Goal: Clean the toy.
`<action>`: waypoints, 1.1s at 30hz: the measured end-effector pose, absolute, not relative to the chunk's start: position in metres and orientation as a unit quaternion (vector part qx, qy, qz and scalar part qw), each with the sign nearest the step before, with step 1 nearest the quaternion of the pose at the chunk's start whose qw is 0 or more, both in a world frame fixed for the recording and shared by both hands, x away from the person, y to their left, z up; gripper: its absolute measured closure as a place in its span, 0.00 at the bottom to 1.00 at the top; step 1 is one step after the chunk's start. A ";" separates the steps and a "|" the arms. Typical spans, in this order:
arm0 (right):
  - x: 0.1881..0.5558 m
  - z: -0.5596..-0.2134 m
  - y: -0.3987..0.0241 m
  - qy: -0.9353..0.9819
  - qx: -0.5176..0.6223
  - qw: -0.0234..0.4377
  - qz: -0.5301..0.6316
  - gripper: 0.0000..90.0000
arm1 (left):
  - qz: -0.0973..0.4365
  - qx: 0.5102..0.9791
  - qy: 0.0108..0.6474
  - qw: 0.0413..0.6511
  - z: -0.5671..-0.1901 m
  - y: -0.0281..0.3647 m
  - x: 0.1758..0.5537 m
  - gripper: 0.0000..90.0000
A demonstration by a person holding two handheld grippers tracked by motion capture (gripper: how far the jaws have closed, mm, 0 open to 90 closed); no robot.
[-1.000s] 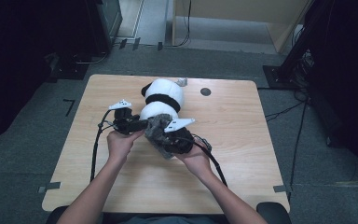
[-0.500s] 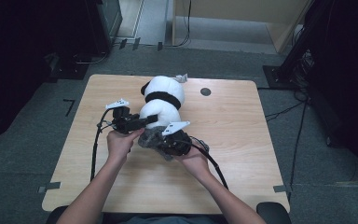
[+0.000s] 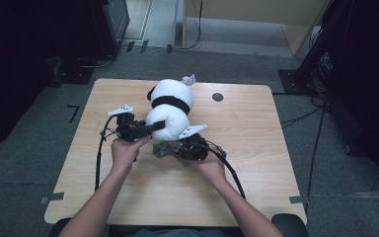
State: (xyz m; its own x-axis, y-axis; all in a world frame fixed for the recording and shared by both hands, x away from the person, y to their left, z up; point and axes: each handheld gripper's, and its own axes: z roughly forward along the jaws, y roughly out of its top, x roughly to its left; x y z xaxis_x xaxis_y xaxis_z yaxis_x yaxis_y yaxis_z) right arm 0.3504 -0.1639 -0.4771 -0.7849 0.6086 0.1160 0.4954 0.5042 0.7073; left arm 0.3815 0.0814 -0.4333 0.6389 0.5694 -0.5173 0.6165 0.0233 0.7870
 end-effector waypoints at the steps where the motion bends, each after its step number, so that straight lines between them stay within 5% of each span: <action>1: 0.351 -0.477 -0.166 0.864 0.321 0.075 0.382 0.85 | -0.021 0.698 0.424 0.577 -0.433 0.082 0.382 0.54; 21: 0.378 -0.468 -0.225 0.824 0.421 0.068 0.372 0.85 | -0.005 0.703 0.433 0.565 -0.436 0.096 0.384 0.54; 33: 0.377 -0.429 -0.255 0.782 0.442 0.103 0.428 0.85 | 0.011 0.708 0.440 0.553 -0.441 0.098 0.387 0.53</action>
State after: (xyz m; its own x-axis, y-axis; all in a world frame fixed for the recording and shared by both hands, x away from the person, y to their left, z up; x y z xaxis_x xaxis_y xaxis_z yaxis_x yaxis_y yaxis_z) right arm 0.3766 -0.2547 -0.4289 -0.5882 0.7791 0.2168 0.6029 0.2438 0.7597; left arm 0.3873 0.0982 -0.4412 0.6121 0.6353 -0.4709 0.6107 -0.0016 0.7918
